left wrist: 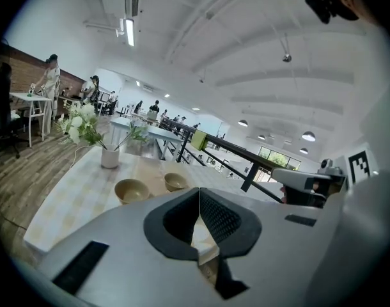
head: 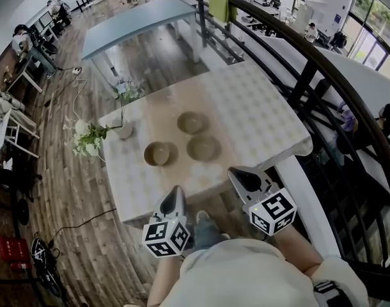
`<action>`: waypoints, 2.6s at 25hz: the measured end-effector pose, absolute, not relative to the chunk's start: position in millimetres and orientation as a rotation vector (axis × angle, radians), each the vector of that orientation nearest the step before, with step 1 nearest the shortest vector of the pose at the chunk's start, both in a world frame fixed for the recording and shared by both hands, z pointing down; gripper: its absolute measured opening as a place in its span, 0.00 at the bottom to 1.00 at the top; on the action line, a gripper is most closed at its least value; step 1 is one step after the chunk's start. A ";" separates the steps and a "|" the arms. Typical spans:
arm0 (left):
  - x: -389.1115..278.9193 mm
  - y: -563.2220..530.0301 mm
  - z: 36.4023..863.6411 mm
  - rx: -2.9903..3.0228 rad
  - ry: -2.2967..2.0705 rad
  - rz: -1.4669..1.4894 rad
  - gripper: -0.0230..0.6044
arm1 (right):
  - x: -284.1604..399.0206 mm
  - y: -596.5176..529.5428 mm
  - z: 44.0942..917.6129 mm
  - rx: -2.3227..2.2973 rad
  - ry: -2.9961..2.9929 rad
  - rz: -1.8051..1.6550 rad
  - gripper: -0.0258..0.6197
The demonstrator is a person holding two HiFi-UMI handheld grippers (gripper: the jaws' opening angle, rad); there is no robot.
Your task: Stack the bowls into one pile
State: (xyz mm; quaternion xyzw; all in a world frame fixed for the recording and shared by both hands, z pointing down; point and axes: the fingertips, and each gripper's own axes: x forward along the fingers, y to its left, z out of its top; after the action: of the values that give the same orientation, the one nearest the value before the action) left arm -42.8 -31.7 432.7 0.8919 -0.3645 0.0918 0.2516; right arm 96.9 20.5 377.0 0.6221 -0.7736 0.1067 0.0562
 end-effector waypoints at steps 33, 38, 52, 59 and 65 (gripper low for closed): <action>-13.4 -178.1 471.4 2.438 -0.838 0.350 0.04 | 137.5 -122.9 460.8 1.977 -2.064 0.447 0.04; -15.0 -184.6 476.2 2.439 -0.816 0.364 0.04 | 141.8 -130.6 488.3 1.927 -2.006 0.449 0.04; -11.7 -188.3 491.4 2.411 -0.857 0.401 0.04 | 166.8 -142.8 561.4 1.816 -1.930 0.599 0.20; -6.1 -192.1 492.4 2.370 -0.935 0.389 0.04 | 167.6 -152.2 591.4 1.695 -1.938 0.637 0.20; -3.8 -195.3 489.6 2.336 -1.002 0.366 0.04 | 164.0 -159.0 608.2 1.591 -1.957 0.663 0.18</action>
State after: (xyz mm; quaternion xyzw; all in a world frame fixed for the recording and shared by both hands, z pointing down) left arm -3.8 -195.3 489.6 0.8725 -0.3742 0.1367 0.2828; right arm 164.0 -159.0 608.2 0.5884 -0.7240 0.2451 0.2637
